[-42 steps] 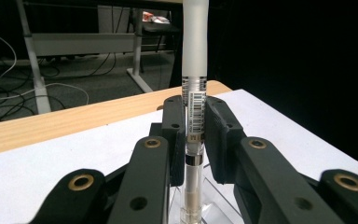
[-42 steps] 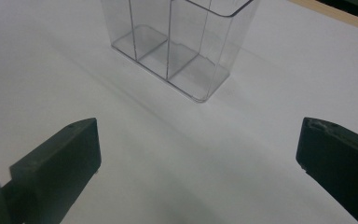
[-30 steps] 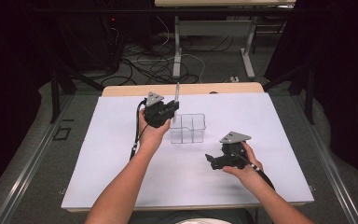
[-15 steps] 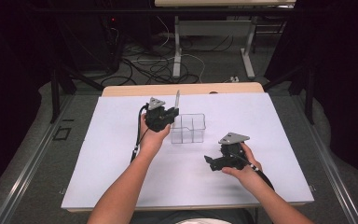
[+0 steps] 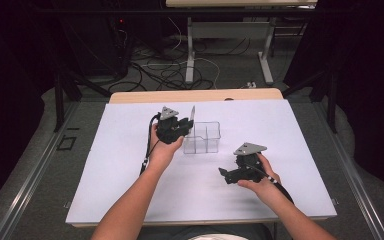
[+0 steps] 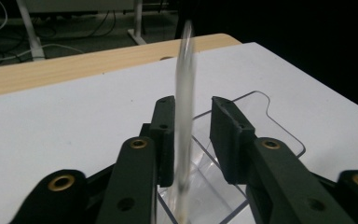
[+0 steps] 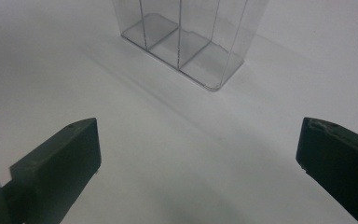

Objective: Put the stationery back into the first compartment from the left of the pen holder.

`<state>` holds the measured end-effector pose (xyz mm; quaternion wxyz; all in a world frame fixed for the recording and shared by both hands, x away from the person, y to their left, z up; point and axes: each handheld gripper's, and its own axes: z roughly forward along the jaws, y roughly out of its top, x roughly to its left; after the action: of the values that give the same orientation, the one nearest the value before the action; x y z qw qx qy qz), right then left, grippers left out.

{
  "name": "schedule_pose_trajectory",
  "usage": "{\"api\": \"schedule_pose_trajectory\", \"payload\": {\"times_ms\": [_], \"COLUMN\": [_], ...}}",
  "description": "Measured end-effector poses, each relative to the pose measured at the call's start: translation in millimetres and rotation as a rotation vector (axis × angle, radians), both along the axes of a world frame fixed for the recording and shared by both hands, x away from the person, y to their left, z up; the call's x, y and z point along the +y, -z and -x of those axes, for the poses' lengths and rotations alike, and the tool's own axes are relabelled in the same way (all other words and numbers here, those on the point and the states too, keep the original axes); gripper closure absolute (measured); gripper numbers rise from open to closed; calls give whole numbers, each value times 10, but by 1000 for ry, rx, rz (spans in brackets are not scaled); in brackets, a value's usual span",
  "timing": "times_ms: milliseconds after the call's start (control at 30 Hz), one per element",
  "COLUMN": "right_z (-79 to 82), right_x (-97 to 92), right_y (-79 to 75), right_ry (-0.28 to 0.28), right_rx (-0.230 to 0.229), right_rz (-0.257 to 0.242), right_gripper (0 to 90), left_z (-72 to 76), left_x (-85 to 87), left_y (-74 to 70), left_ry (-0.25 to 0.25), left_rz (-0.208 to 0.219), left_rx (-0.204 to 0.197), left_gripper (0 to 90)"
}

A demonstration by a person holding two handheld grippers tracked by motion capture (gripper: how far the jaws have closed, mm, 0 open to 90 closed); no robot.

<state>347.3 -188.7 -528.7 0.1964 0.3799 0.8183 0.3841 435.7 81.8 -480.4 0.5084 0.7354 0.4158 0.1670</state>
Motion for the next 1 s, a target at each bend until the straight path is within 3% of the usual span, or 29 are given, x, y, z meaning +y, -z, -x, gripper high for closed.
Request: {"api": "schedule_pose_trajectory", "payload": {"times_ms": [400,533,733,833,967,1000], "right_z": [-10,-15,-19,-21,-20,-21], "right_x": [-11,-9,-18,-25,-27,-30], "right_y": [-5,-2,-1,-6,-3,-3], "right_ry": [9,8,8,14,18,18], "right_rx": [-13,-13,-12,-5,-11,-16], "right_rz": [-10,-8,-3,-2,-12,-8], "right_gripper": [0,0,0,0,0,0], "left_z": [177,247,405,488,564,578], "left_x": [151,199,304,381,494,526], "left_y": [-167,-212,-295,-313,-283,-267], "left_ry": [21,36,32,13,13,12], "left_rz": [43,15,-4,2,10,25], "left_rx": [0,-18,-57,-55,-19,8], "left_gripper": [418,299,259,252,242,224]}}
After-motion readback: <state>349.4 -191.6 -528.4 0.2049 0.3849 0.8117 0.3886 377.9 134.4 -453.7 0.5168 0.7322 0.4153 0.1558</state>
